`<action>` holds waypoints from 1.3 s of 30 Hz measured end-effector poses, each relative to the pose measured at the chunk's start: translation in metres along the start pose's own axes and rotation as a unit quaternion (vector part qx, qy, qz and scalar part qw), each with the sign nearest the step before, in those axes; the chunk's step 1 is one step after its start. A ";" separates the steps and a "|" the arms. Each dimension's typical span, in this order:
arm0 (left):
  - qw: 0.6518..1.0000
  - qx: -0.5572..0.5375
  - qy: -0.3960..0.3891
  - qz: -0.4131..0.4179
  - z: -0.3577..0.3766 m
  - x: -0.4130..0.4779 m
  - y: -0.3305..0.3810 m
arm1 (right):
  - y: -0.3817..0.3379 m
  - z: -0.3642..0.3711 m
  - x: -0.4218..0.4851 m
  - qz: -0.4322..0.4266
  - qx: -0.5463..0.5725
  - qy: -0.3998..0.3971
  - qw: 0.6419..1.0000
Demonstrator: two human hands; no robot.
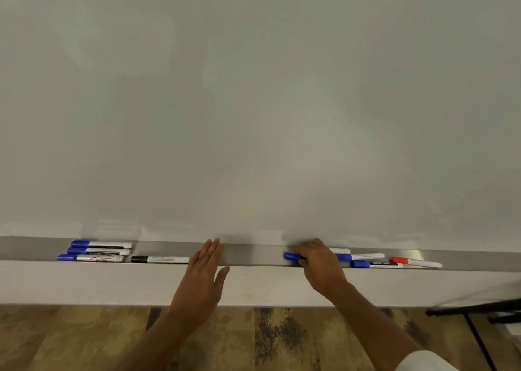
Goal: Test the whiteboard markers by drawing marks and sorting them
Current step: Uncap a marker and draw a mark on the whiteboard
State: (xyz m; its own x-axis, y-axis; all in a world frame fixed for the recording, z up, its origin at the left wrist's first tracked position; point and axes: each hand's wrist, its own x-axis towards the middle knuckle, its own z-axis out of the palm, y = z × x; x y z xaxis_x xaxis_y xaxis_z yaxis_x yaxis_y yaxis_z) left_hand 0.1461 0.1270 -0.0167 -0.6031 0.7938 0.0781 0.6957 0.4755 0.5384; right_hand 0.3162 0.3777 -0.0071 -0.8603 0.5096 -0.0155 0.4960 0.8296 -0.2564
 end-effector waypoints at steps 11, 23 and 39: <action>0.912 -0.392 -0.013 -0.122 -0.070 0.033 0.143 | -0.085 -0.072 -0.013 -0.041 0.396 0.226 0.889; 0.811 -0.582 0.010 -0.051 -0.152 0.043 0.293 | -0.095 -0.239 -0.062 -0.004 0.572 0.199 0.796; 0.746 -0.664 -0.013 0.046 -0.270 0.033 0.362 | -0.134 -0.363 -0.096 -0.111 0.516 0.278 0.803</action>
State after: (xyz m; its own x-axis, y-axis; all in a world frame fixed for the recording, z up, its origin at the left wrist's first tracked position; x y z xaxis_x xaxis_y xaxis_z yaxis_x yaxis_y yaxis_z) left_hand 0.2730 0.2227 0.4071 -0.5572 0.8152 0.1582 -0.2772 -0.3622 0.8899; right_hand 0.3750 0.3006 0.3800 -0.5868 0.6357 0.5016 -0.2712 0.4295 -0.8614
